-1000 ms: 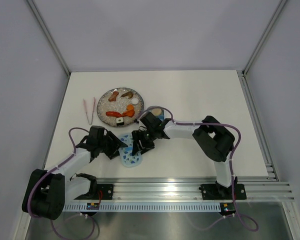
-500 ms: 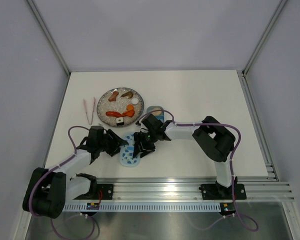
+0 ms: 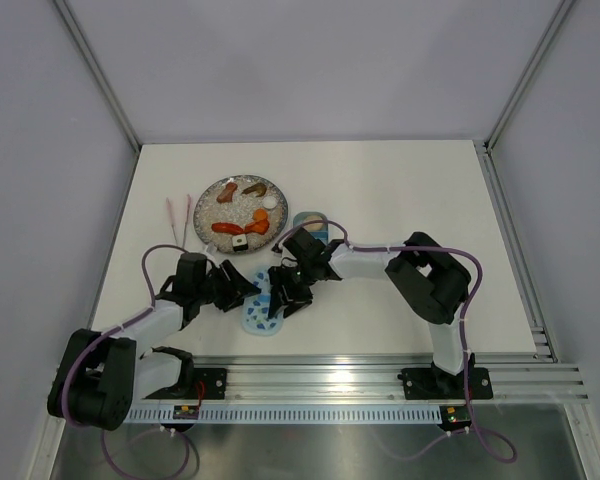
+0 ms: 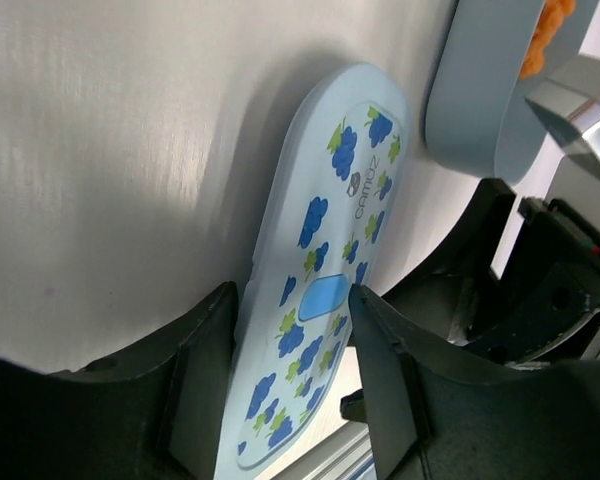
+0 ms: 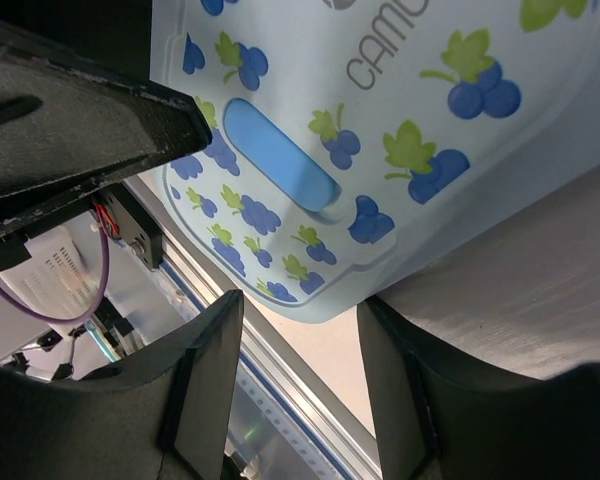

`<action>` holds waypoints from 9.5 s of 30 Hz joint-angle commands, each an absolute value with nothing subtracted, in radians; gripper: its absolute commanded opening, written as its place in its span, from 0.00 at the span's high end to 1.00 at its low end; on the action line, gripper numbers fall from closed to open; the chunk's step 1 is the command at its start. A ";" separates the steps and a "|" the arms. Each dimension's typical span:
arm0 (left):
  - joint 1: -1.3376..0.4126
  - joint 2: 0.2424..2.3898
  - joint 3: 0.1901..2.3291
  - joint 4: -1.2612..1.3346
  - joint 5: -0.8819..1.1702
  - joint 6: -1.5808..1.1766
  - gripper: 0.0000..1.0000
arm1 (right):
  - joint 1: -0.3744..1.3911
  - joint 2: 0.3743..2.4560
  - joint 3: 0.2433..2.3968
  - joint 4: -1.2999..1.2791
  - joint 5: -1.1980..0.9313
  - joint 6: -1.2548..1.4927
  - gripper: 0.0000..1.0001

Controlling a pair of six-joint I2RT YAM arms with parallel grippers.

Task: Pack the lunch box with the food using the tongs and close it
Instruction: Pick up the box lid from the center of the board, then close the box lid on the packing box.

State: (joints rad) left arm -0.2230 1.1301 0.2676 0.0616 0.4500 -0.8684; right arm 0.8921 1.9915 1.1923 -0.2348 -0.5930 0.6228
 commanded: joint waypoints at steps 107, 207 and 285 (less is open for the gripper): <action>-0.291 2.069 1.293 -0.146 0.930 -0.756 0.84 | 0.379 1.243 1.074 -0.621 -0.107 0.383 0.34; -0.405 2.040 1.697 -0.819 -0.026 -0.496 1.00 | 0.379 1.246 1.072 -0.657 -0.158 0.434 0.32; -0.632 1.923 1.634 -0.710 0.035 -0.459 1.00 | 0.379 1.246 1.055 -0.635 -0.181 0.463 0.32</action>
State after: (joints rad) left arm -0.6098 1.8954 1.7039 -0.7490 -0.0113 -0.4454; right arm 0.3832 1.2442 1.0592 -0.6670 -0.1604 0.4541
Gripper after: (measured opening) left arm 0.002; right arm 0.684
